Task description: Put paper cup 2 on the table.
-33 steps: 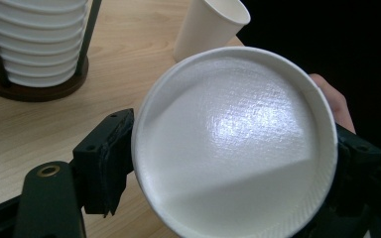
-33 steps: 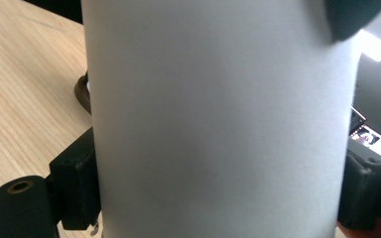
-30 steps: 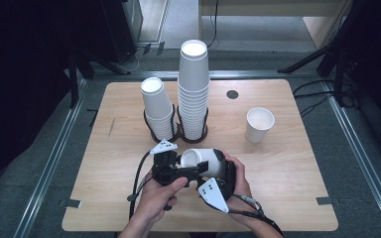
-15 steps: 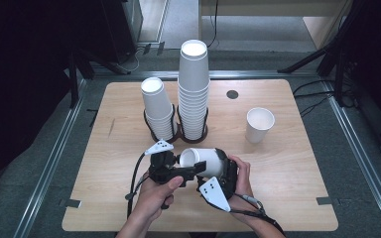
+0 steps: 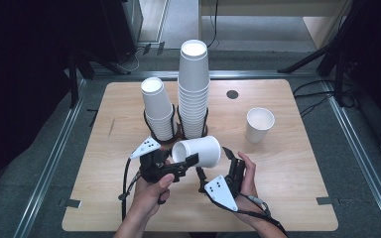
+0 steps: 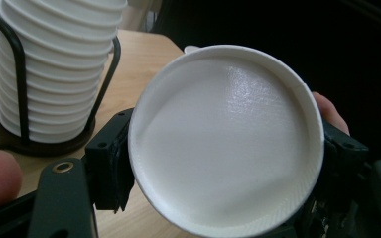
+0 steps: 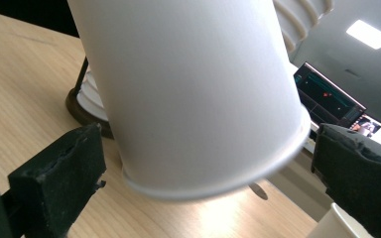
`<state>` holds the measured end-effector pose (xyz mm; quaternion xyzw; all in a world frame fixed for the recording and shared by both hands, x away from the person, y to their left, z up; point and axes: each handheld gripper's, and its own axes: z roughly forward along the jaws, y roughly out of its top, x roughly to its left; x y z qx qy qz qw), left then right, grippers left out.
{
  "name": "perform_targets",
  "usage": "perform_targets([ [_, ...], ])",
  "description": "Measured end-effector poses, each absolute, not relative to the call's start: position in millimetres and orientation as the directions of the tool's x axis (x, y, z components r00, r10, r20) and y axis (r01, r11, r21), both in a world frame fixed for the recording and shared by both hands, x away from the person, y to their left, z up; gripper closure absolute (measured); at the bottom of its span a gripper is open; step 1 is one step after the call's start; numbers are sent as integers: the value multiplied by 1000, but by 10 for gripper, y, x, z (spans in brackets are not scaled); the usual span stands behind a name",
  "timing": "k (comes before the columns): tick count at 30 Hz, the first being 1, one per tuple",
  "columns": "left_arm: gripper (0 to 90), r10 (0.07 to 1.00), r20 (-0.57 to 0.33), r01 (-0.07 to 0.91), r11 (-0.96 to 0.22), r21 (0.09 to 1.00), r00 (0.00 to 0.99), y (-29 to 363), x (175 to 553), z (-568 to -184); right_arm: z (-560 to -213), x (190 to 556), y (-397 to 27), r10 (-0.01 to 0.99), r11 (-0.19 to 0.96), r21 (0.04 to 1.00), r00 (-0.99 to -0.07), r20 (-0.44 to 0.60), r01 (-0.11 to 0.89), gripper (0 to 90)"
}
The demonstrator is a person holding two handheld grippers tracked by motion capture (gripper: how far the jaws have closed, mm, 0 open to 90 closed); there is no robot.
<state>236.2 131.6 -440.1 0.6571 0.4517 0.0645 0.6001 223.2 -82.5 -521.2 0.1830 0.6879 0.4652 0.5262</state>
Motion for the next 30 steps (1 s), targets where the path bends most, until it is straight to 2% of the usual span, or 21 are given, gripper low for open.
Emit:
perform_targets([
  [12,255,661,-429,373,235,897,616,1406,2259,-4343,-5109,2189,-916,838,402,906,-345,-423,-135,0],
  [18,255,665,-418,324,269,907,619,1438,2226,-4341,-4998,2177,-992,882,285,955,-368,-294,-79,1],
  [21,255,667,-409,305,274,912,622,1425,2210,-4346,-4952,2184,-1032,909,202,979,-368,-196,-24,15],
  [24,255,672,-400,284,282,916,622,1416,2190,-4350,-4918,2169,-1043,926,189,982,-328,-186,-23,22],
  [30,255,683,-384,252,290,923,621,1398,2184,-4403,-4789,2119,-1068,937,24,998,-349,-5,50,43],
])
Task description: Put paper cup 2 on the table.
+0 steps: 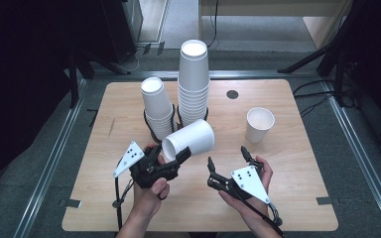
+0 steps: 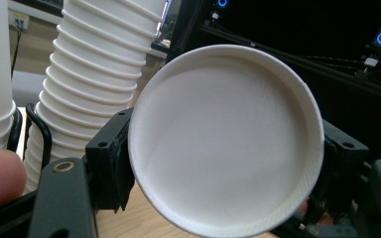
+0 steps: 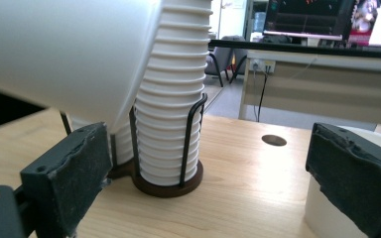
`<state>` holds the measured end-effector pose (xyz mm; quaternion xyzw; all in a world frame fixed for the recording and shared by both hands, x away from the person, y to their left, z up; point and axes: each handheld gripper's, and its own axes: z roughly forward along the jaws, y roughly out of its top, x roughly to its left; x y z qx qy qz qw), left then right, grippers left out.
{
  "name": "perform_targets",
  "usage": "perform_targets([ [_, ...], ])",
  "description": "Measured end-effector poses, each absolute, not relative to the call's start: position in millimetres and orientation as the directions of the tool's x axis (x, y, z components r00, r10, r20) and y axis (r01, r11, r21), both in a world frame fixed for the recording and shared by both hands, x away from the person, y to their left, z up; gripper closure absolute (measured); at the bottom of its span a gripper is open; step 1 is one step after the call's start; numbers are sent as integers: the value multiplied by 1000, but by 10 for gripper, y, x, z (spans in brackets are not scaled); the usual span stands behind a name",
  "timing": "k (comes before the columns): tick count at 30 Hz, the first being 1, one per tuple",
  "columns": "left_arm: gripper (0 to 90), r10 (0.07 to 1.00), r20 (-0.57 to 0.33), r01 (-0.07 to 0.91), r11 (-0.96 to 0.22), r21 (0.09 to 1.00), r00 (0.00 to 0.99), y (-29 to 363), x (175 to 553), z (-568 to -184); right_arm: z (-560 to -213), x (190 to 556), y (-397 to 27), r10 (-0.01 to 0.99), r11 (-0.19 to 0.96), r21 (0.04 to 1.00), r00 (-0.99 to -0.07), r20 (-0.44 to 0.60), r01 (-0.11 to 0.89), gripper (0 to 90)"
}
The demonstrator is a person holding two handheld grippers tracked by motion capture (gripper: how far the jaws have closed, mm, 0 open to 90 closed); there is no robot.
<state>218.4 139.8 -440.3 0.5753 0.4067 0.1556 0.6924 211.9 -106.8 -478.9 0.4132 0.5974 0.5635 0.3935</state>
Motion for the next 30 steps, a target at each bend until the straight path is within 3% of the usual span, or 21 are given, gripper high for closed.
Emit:
perform_targets([
  [2,255,684,-387,245,300,922,619,1398,2185,-4426,-4759,2094,-1073,942,11,999,-335,1,32,43],
  [9,255,689,-377,210,317,925,619,1402,2181,-4470,-4648,2073,-1102,899,-150,976,-389,202,160,36],
  [12,255,692,-375,202,321,925,617,1393,2177,-4483,-4605,2044,-1097,880,-193,968,-408,243,161,33],
  [19,256,694,-367,187,324,928,620,1375,2182,-4512,-4506,2020,-1080,773,-347,899,-462,435,266,24],
  [22,256,690,-372,188,330,925,620,1375,2181,-4527,-4475,2028,-1087,719,-419,851,-457,523,316,24],
  [27,255,685,-372,179,338,924,627,1381,2176,-4527,-4472,2122,-1165,552,-586,677,-392,736,446,23],
  [30,256,686,-370,175,338,925,626,1377,2176,-4530,-4488,2160,-1176,504,-622,621,-364,783,477,5],
])
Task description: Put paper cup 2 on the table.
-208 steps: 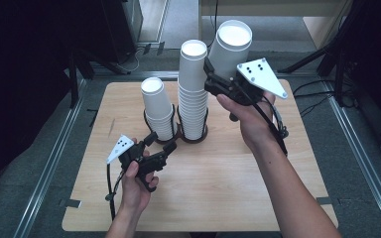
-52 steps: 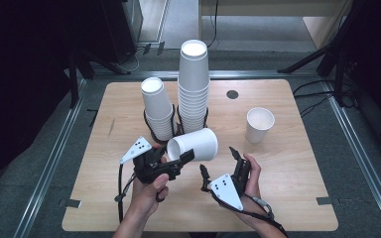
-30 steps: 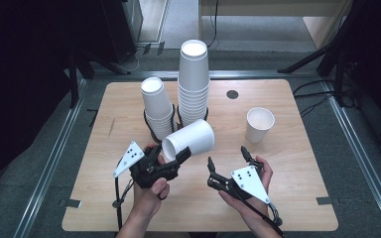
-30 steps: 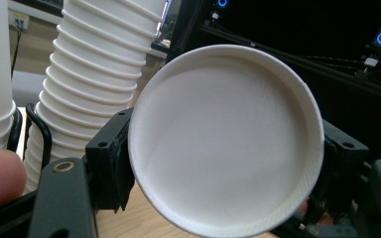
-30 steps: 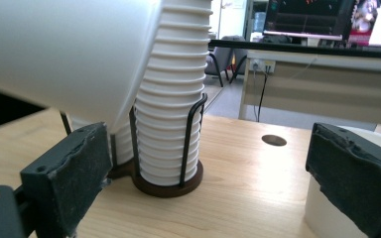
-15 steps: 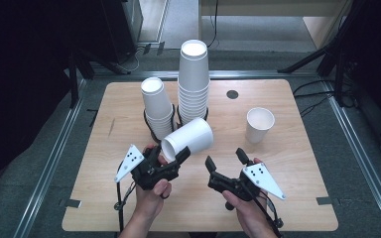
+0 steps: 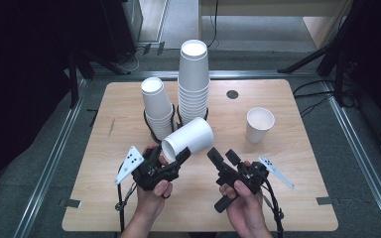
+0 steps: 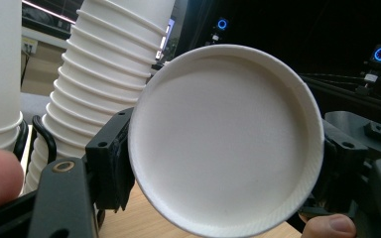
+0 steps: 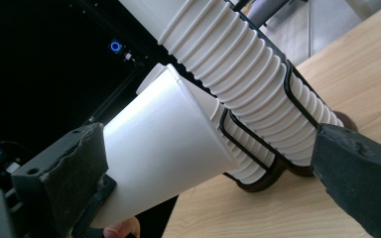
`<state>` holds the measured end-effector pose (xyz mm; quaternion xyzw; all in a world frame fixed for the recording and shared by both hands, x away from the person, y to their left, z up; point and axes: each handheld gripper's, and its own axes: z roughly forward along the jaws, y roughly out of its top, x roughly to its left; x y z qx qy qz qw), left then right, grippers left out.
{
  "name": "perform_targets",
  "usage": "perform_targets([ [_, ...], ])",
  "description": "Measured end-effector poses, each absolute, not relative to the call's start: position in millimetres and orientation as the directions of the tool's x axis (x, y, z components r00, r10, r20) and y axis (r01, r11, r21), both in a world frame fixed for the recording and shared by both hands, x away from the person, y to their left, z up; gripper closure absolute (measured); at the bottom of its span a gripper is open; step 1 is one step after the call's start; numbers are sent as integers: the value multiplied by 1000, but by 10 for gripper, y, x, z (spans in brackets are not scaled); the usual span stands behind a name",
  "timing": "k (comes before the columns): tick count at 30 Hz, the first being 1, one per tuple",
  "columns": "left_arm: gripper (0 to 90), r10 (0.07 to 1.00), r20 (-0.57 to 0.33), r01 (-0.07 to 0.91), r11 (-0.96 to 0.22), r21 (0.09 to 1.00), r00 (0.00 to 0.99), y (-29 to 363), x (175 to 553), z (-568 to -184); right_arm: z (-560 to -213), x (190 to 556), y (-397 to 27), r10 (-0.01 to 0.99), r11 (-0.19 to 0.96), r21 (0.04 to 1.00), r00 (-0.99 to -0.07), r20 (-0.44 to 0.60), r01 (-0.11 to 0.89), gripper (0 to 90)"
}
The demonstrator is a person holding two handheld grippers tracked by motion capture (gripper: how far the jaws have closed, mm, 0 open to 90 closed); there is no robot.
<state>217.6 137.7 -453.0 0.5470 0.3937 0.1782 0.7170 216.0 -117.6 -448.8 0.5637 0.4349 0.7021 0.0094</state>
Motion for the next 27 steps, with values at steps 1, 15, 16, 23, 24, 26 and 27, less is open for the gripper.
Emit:
perform_targets([
  [1,256,687,-367,173,336,926,627,1374,2175,-4532,-4492,2166,-1173,495,-625,614,-363,789,482,0],
  [15,255,684,-329,149,310,939,651,1243,2131,-4556,-4501,2206,-1082,222,-749,280,-170,960,601,0],
  [16,255,685,-327,148,308,940,651,1239,2128,-4556,-4502,2212,-1073,208,-757,264,-164,964,598,0],
  [23,255,682,-324,142,309,940,656,1221,2121,-4552,-4516,2254,-994,131,-770,159,-91,987,618,0],
  [24,255,683,-323,142,309,941,655,1219,2119,-4551,-4516,2260,-979,128,-773,157,-91,988,615,0],
  [26,255,683,-320,139,307,941,657,1216,2116,-4550,-4508,2269,-954,112,-773,141,-85,990,618,0],
  [27,255,683,-317,138,305,942,658,1214,2113,-4550,-4507,2277,-939,112,-773,138,-81,990,620,0],
])
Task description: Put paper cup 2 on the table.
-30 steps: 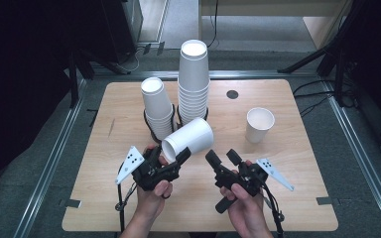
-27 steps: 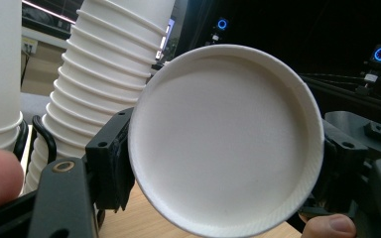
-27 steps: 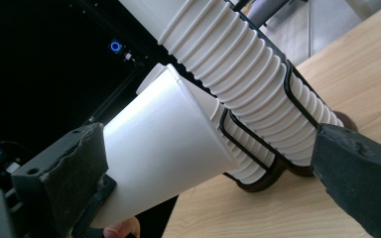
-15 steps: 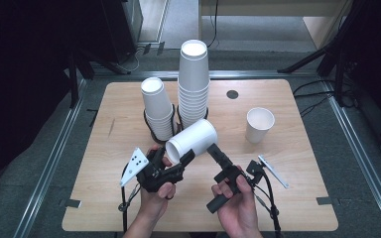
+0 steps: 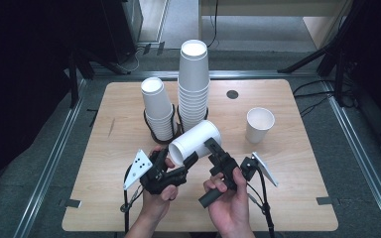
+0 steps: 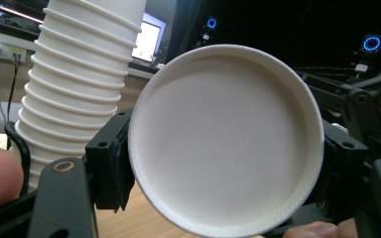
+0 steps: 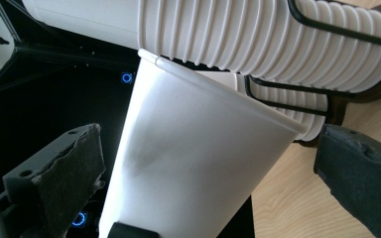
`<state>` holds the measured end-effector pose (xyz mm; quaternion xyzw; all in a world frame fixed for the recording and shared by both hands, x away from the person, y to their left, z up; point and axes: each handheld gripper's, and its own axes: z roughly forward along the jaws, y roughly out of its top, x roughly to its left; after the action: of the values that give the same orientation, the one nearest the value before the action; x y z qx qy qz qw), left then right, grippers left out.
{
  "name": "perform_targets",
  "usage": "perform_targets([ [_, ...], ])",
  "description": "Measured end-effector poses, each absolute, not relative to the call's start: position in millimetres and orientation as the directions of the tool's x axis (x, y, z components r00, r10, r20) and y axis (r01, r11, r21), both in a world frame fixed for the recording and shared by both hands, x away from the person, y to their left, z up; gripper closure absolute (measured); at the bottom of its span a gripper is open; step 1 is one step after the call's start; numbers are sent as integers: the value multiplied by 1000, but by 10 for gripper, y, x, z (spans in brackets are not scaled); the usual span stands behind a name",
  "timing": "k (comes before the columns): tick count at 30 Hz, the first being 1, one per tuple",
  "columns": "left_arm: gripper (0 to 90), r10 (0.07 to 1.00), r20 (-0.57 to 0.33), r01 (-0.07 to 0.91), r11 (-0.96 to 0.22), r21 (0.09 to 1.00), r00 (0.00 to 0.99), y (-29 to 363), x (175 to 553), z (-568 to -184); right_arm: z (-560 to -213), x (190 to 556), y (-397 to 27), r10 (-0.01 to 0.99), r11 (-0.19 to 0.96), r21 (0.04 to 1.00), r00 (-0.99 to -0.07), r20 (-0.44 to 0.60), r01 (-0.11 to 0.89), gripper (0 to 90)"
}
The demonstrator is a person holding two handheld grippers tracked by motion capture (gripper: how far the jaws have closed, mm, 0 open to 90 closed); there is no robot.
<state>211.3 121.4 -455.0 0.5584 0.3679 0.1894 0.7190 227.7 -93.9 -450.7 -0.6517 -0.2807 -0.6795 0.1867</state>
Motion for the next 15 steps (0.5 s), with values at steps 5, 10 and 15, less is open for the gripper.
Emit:
perform_targets([
  [5,255,683,-314,137,301,944,660,1187,2101,-4550,-4526,2331,-899,63,-775,74,-39,997,627,0],
  [10,255,683,-309,137,296,945,662,1173,2102,-4561,-4536,2371,-861,37,-769,43,-23,999,638,0],
  [15,255,680,-311,140,295,945,664,1161,2101,-4563,-4529,2417,-837,25,-762,28,-14,1000,647,0],
])
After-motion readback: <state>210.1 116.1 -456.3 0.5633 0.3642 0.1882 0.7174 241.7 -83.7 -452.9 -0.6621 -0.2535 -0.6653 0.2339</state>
